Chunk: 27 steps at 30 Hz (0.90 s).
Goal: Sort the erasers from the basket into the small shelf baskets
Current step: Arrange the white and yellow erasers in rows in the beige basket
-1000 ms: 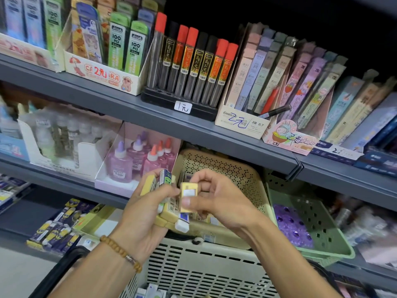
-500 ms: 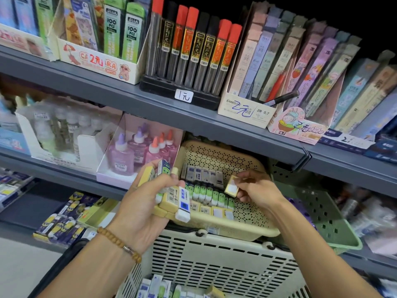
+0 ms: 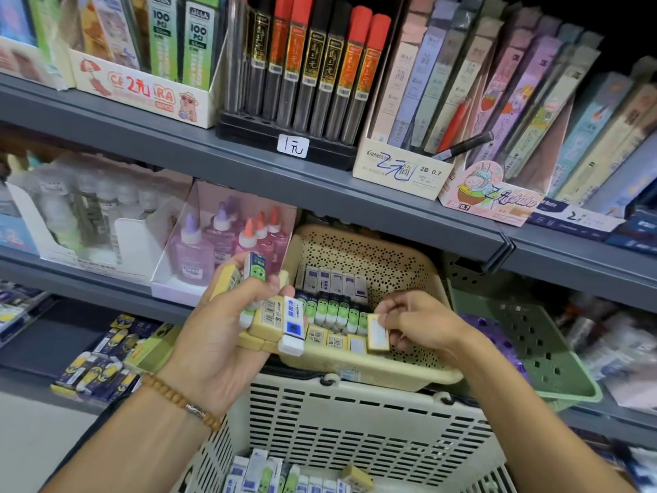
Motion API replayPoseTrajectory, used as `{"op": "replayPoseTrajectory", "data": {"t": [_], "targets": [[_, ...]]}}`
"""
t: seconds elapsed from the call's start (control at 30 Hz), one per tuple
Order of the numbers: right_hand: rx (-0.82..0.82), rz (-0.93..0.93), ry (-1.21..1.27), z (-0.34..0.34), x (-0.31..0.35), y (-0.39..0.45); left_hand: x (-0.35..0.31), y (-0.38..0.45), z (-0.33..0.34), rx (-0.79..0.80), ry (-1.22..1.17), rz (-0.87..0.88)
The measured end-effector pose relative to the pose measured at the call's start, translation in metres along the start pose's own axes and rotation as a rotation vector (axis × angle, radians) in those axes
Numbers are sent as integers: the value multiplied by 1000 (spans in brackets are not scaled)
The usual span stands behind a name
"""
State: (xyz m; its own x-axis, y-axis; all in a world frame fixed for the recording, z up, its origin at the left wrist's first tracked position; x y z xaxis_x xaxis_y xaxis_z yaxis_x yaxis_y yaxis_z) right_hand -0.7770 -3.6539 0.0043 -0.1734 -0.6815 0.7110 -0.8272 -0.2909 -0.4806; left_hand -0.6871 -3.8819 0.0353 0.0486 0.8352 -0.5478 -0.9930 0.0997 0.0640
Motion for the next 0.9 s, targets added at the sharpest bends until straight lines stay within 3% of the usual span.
{"op": "replayPoseTrajectory", "data": {"t": [0.13, 0.23, 0.3, 0.4, 0.5, 0.7, 0.8, 0.9], "targets": [[110, 44, -234, 16, 1, -7, 2, 0, 2, 12, -34, 7], [-48, -43, -389, 13, 21, -16, 3, 0, 0, 5, -69, 12], [-137, -269, -279, 16, 54, -30, 1, 0, 0, 4, -68, 22], [109, -470, 13, 54, 90, -42, -3, 1, -2, -7, -54, 59], [270, -484, 9, 86, 107, -44, -4, 2, -3, -1, -48, 90], [323, -451, 246, 94, 109, -37, -5, 2, -10, -34, -4, 89], [205, -437, 423, 67, 101, -20, -4, 1, -14, -70, 11, 31], [-114, -305, 449, 22, 79, 17, -2, -2, -23, -151, -10, -14]]}}
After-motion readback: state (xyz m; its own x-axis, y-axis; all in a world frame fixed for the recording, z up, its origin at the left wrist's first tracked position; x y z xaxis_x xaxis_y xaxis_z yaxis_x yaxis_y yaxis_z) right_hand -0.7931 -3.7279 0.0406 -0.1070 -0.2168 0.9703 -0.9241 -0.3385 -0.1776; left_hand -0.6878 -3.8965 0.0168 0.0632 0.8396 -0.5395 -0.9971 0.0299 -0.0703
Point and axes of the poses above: each hand's wrist, its own y-axis towards the middle knuckle, its own z-axis out of the palm, x = y × z, the point moved 8 cm from there along y, towards the middle knuckle, and after that the axes turned 12 degrees about x, right-handed, at the moved point
